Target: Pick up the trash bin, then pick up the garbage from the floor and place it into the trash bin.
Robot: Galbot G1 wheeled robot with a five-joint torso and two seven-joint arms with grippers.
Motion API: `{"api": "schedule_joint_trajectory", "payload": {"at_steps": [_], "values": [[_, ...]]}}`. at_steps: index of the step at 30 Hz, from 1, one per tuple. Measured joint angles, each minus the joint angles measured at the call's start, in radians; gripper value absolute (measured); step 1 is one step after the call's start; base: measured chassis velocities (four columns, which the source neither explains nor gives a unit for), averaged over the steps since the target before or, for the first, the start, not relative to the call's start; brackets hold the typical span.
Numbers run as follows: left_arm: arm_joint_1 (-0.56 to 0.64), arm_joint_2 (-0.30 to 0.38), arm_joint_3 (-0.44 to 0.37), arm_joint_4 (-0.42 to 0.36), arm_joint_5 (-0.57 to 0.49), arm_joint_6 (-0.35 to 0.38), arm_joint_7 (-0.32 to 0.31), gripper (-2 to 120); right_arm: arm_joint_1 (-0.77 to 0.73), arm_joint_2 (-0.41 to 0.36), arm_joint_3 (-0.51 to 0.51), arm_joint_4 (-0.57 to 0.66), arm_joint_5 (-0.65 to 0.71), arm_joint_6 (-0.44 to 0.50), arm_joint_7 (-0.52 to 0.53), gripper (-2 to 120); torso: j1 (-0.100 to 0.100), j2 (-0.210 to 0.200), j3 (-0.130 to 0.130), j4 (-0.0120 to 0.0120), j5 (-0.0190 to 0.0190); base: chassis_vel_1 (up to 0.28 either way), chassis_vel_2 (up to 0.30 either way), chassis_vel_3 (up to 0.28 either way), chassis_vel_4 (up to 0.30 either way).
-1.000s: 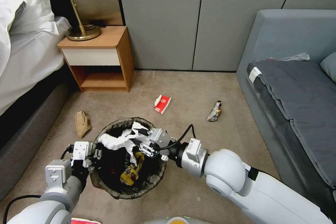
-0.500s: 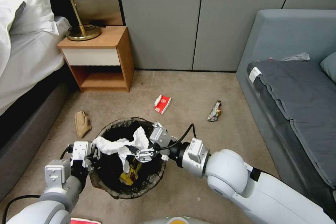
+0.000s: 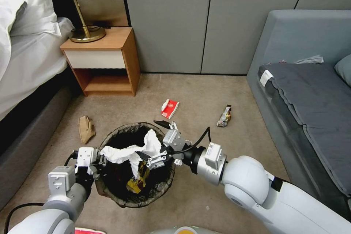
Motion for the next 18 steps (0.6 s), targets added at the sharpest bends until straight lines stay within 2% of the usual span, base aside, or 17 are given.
{"api": "schedule_joint_trajectory", "payload": {"at_steps": [11, 18], "values": [[0.002, 0.004, 0.0, 0.0, 0.0, 0.0, 0.001, 1, 0.008, 0.009, 0.002, -0.01, 0.001, -0.024, 0.039, 100, 0.0, 0.0, 0.0, 0.0001, 0.0, 0.0, 0.0, 0.0, 0.0], [-0.003, 0.004, 0.001, 0.0, 0.0, 0.0, 0.003, 1, 0.027, 0.003, 0.002, -0.002, 0.058, -0.07, 0.064, 100, 0.0, 0.0, 0.0, 0.0, 0.0, 0.0, 0.0, 0.0, 0.0]]}}
